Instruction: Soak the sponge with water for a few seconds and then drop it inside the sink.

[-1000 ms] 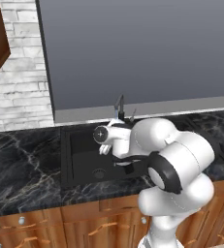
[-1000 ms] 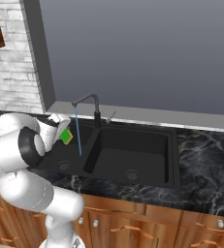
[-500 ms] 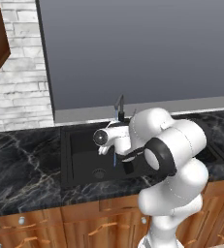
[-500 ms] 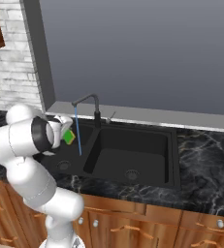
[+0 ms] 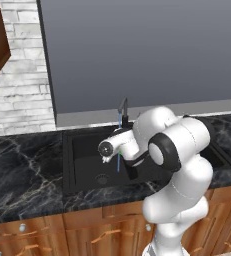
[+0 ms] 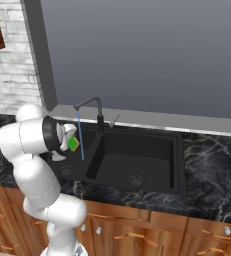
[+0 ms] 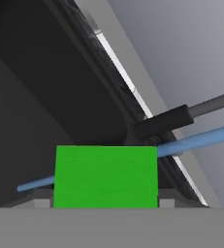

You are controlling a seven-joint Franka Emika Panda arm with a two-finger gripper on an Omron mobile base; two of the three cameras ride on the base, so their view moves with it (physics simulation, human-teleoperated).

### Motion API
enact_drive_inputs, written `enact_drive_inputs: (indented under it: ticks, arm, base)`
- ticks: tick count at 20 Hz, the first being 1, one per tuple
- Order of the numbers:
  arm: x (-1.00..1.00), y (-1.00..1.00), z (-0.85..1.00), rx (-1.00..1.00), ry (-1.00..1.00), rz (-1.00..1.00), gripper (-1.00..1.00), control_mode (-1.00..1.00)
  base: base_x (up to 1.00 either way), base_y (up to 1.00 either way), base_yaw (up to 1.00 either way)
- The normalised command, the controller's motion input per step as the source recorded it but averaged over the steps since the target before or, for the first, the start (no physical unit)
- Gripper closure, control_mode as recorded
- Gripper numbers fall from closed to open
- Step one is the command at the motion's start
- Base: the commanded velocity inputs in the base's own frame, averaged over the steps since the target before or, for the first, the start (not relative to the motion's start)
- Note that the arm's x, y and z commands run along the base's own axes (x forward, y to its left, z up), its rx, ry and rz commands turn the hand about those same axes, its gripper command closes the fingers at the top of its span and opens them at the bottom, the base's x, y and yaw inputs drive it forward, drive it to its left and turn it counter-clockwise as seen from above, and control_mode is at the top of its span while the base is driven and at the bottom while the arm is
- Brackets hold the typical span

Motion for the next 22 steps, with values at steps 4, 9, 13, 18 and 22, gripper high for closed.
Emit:
enact_drive_inputs:
  ticks: [4, 9, 13, 18, 22]
  arm:
    - [0.24, 0.00, -0.04, 0.00, -0.05, 0.03, 1.00, -1.00]
    - [0.21, 0.00, 0.00, 0.00, 0.00, 0.01, 1.00, -1.00]
    - [0.19, 0.00, -0.07, 0.00, 0.00, 0.00, 1.00, -1.00]
    - [0.20, 0.00, -0.10, 0.00, 0.00, 0.00, 1.00, -1.00]
    - [0.23, 0.03, -0.18, 0.00, 0.00, 0.00, 1.00, -1.00]
  base:
    - [0.00, 0.00, 0.00]
    - [0.00, 0.00, 0.00]
    - [0.00, 0.00, 0.00]
    - [0.00, 0.00, 0.00]
    - [0.00, 0.00, 0.00]
